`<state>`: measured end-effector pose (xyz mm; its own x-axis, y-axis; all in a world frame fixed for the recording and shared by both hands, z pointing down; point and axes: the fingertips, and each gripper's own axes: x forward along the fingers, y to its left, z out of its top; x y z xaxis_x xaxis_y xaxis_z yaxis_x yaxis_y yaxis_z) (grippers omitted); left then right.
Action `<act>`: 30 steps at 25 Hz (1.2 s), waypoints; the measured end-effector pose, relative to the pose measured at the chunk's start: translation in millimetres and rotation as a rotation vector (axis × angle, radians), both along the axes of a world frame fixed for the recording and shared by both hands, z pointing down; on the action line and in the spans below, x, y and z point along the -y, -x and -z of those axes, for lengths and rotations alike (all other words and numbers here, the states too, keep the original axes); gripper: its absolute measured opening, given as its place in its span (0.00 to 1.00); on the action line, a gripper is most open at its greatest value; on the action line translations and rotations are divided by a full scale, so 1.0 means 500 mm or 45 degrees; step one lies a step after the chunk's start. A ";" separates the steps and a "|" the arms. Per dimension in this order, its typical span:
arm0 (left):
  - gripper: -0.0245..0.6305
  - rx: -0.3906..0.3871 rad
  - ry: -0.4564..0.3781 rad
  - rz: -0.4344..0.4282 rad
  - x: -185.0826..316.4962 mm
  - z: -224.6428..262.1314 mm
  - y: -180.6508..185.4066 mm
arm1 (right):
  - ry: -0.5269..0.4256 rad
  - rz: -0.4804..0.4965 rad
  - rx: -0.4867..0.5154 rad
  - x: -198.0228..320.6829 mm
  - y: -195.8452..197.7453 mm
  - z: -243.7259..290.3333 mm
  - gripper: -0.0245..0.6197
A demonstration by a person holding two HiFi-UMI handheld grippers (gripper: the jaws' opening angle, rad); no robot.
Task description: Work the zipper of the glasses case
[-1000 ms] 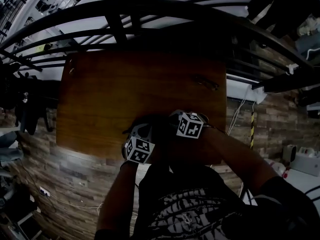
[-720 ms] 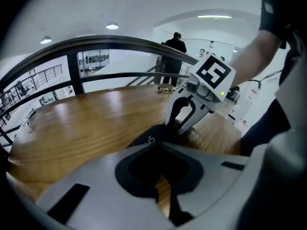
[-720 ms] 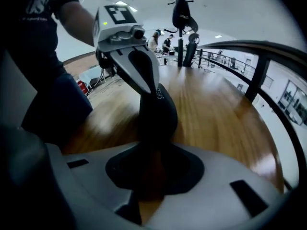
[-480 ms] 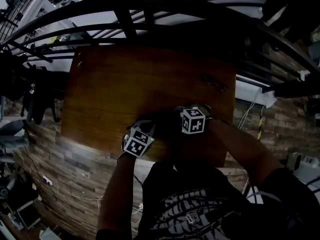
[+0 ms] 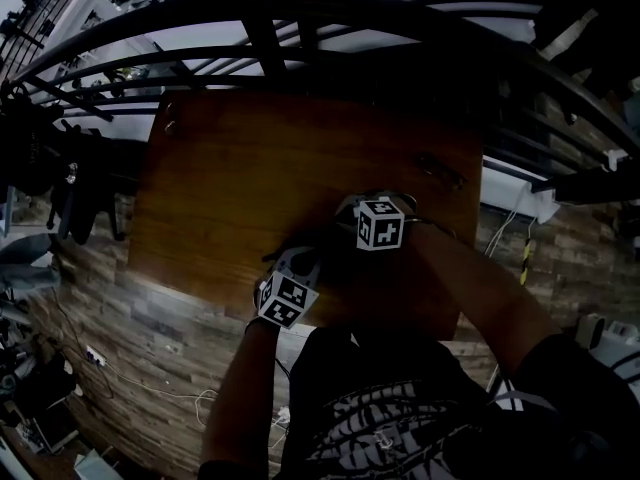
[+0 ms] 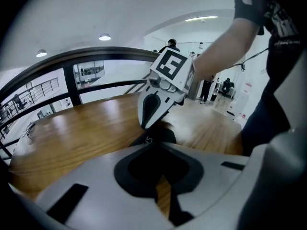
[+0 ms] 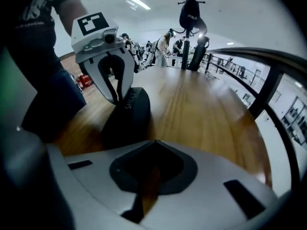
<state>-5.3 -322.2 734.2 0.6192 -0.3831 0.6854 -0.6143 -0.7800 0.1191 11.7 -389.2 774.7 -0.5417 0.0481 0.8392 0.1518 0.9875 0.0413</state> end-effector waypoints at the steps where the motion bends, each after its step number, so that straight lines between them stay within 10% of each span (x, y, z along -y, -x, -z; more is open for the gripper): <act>1: 0.05 -0.008 -0.011 0.002 -0.002 0.001 0.002 | 0.028 0.014 -0.017 -0.011 -0.006 -0.003 0.03; 10: 0.05 0.072 -0.042 -0.174 -0.039 -0.011 0.009 | -0.053 0.338 -0.127 -0.064 -0.058 -0.005 0.20; 19: 0.05 0.116 -0.077 -0.245 -0.045 -0.016 0.003 | -0.114 0.689 -0.173 -0.104 -0.042 -0.020 0.15; 23: 0.05 0.049 -0.067 -0.154 -0.048 -0.013 0.011 | -0.017 0.601 -0.166 -0.189 -0.060 -0.023 0.06; 30: 0.05 -0.058 0.035 -0.013 -0.054 0.010 -0.008 | 0.174 0.048 -0.069 -0.319 0.015 -0.006 0.04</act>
<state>-1.3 -295.2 729.1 0.6538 -0.3581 0.6666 -0.6000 -0.7821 0.1683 4.3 -229.9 777.8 -0.4913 0.1834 0.8515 0.1872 0.9770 -0.1024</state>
